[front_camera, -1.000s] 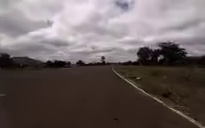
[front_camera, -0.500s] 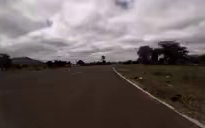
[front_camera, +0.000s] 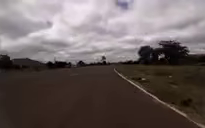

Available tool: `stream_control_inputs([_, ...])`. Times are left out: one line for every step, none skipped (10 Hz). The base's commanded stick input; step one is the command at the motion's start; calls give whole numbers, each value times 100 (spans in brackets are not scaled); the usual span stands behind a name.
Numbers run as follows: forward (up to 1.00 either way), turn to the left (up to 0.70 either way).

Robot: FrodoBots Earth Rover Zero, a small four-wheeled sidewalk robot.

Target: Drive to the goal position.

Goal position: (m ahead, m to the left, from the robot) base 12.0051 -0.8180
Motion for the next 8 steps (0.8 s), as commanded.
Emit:
stream_control_inputs([60,0])
stream_control_inputs([60,0])
stream_control_inputs([60,0])
stream_control_inputs([60,0])
stream_control_inputs([60,0])
stream_control_inputs([60,0])
stream_control_inputs([60,0])
stream_control_inputs([60,0])
